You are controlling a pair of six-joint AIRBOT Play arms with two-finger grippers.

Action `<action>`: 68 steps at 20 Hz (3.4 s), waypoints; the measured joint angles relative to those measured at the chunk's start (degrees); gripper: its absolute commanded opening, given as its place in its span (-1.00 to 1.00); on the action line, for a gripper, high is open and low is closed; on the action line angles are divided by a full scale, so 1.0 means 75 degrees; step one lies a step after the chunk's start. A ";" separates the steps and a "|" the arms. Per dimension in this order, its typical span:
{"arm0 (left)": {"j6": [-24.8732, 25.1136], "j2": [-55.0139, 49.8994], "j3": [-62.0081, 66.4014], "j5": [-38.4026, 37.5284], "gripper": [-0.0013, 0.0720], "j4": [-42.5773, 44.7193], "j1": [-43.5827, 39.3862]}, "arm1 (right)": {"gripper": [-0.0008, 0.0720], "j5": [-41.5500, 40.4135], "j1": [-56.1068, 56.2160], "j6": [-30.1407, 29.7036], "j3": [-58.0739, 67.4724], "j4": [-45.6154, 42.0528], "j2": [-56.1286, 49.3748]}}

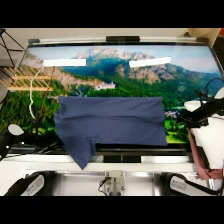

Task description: Fold the shirts.

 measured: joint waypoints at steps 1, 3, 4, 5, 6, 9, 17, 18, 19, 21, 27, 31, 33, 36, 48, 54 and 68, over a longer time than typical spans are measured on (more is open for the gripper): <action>0.0012 0.0015 -0.0163 0.0137 0.39 -0.0175 0.0000 | 0.49 0.0006 -0.0003 0.0003 -0.0023 0.0047 0.0006; 0.0015 0.0050 -0.0434 0.0283 0.22 -0.0565 0.0015 | 0.49 -0.0052 -0.0009 0.0032 -0.0140 0.0108 0.0012; 0.0017 0.0058 -0.0557 0.0379 0.21 -0.0699 0.0009 | 0.49 -0.0082 -0.0015 0.0047 -0.0242 0.0154 0.0012; 0.0015 0.0064 -0.0659 0.0446 0.21 -0.0842 -0.0003 | 0.49 -0.0143 -0.0015 0.0055 -0.0388 0.0210 0.0012; 0.0017 0.0064 -0.0752 0.0530 0.10 -0.1011 -0.0070 | 0.53 -0.0210 -0.0015 0.0055 -0.0554 0.0289 0.0012; 0.0017 0.0055 -0.0921 0.0825 -0.78 -0.1081 -0.0446 | 0.64 -0.0382 -0.0015 -0.0061 -0.1128 0.0469 0.0082; -0.0023 0.0058 -0.0985 0.1113 -0.87 -0.1125 -0.0886 | 0.63 -0.1553 -0.0015 -0.0353 -0.3174 0.0766 0.0833; -0.0035 0.0058 -0.0985 0.1122 -0.87 -0.1122 -0.0895 | 0.63 -0.1679 -0.0015 -0.0373 -0.3357 0.0804 0.0866; -0.0047 0.0058 -0.0985 0.1128 -0.87 -0.1122 -0.0903 | 0.63 -0.1778 -0.0015 -0.0379 -0.3497 0.0860 0.0886; -0.0044 0.0058 -0.0982 0.1137 -0.87 -0.1122 -0.0918 | 0.31 -0.1935 -0.0026 -0.0393 -0.3692 0.1040 0.0924; 0.0070 0.0035 -0.0565 0.1335 -0.87 -0.0822 -0.0924 | -0.77 -0.2346 -0.0012 -0.0399 -0.3899 0.1358 0.0933; 0.0166 0.0052 -0.0131 0.1250 -0.87 -0.0807 -0.0924 | -0.78 -0.2238 -0.0009 -0.0554 -0.3783 0.1542 0.0941; 0.0341 0.0052 0.0338 0.1183 -0.87 -0.0842 -0.0921 | -0.78 -0.2136 -0.0009 -0.0641 -0.3448 0.1638 0.0941; 0.0498 -0.0189 0.1291 0.1125 -0.87 -0.0863 -0.0871 | -0.78 -0.2238 -0.0009 -0.0624 -0.2769 0.1988 0.0930; 0.0326 -0.4199 0.6245 0.0714 -0.87 -0.0915 -0.0845 | -0.75 -0.3643 0.0915 -0.0119 0.0268 0.2626 -0.1638; 0.0140 -0.5330 0.6790 0.0717 0.84 -0.1023 -0.0924 | 0.89 -0.4039 0.1294 0.0029 0.0947 0.2276 -0.2401; 0.0087 -0.5199 0.7676 -0.0111 0.83 -0.1422 -0.1571 | 0.38 -0.2914 0.0997 -0.0254 0.1416 0.3013 -0.3284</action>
